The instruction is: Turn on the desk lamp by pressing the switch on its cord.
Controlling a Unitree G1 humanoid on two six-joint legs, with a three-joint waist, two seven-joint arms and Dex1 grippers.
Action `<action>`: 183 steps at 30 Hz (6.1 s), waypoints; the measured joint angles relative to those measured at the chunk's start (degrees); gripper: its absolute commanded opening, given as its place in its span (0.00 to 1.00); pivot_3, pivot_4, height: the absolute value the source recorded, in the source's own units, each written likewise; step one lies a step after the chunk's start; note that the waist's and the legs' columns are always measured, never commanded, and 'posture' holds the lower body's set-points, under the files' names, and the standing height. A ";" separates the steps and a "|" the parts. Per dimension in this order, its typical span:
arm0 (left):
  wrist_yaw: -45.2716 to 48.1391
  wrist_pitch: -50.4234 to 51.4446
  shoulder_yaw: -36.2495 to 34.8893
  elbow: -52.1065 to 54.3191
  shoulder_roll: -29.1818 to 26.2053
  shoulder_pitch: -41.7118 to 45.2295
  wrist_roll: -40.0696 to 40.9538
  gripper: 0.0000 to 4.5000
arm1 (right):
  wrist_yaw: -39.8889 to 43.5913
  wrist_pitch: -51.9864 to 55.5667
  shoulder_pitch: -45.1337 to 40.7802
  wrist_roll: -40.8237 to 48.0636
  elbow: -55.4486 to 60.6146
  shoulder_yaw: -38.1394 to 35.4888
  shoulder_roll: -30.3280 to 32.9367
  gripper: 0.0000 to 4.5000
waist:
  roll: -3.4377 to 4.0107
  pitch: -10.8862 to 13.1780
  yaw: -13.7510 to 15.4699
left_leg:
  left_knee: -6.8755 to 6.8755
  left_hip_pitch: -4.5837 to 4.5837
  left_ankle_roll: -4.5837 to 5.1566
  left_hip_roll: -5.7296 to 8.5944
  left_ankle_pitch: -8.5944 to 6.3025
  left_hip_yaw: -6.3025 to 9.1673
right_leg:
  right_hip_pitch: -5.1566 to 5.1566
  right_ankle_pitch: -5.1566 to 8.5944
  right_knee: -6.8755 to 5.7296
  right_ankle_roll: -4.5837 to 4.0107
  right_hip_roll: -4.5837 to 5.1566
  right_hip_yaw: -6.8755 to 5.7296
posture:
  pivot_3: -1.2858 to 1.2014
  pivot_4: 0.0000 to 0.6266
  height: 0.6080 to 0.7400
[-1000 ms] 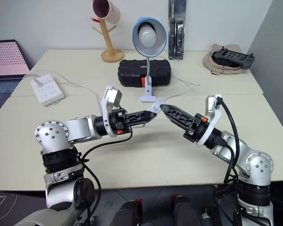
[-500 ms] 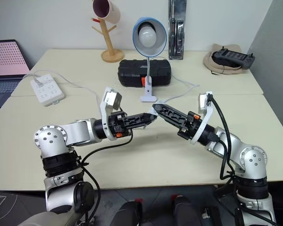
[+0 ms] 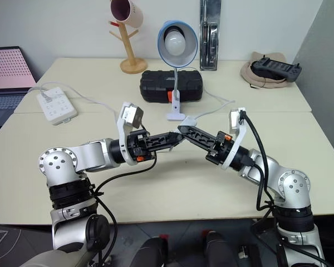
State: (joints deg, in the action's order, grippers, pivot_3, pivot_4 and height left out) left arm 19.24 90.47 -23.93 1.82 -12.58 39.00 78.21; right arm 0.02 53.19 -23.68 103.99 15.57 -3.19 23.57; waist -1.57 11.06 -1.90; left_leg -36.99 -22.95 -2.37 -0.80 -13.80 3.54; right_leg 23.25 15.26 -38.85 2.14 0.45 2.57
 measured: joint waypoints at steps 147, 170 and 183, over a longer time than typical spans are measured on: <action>6.24 -18.99 23.27 -1.13 -21.73 2.21 11.80 0.09 | 7.86 2.33 5.71 3.74 3.06 -4.07 16.29 0.93 | 0.01 0.03 0.28 | 0.19 -0.48 0.02 0.03 -0.02 0.07 | 0.10 -0.03 0.86 0.09 0.00 -0.11 | 0.52 0.24 1.00; 51.52 -94.93 52.09 -55.16 -14.20 23.07 -71.09 0.29 | 7.58 -10.78 21.34 -57.78 21.95 1.23 14.35 1.00 | -0.01 0.03 0.42 | 0.03 -1.38 0.04 0.07 -0.02 0.00 | 0.90 -0.20 0.81 -0.08 0.04 -0.10 | 0.52 0.24 1.00; 58.97 -97.87 43.50 -61.42 -15.18 25.84 -74.66 0.91 | 10.80 -11.11 24.56 -61.57 23.67 0.37 12.51 1.00 | -0.01 0.03 0.13 | -0.04 -1.20 0.05 0.06 -0.01 0.03 | 0.84 -0.18 0.50 -0.02 -0.01 -0.10 | 0.52 0.24 1.00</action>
State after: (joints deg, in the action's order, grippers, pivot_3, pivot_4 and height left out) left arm 78.21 -7.40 19.57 -59.60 -27.76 64.84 3.55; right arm 10.83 42.08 0.88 42.42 39.24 -2.82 36.08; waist -1.58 11.09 -1.77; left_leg -37.02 -24.15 -2.32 -0.74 -13.81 3.57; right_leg 24.09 15.08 -38.35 2.12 0.45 2.47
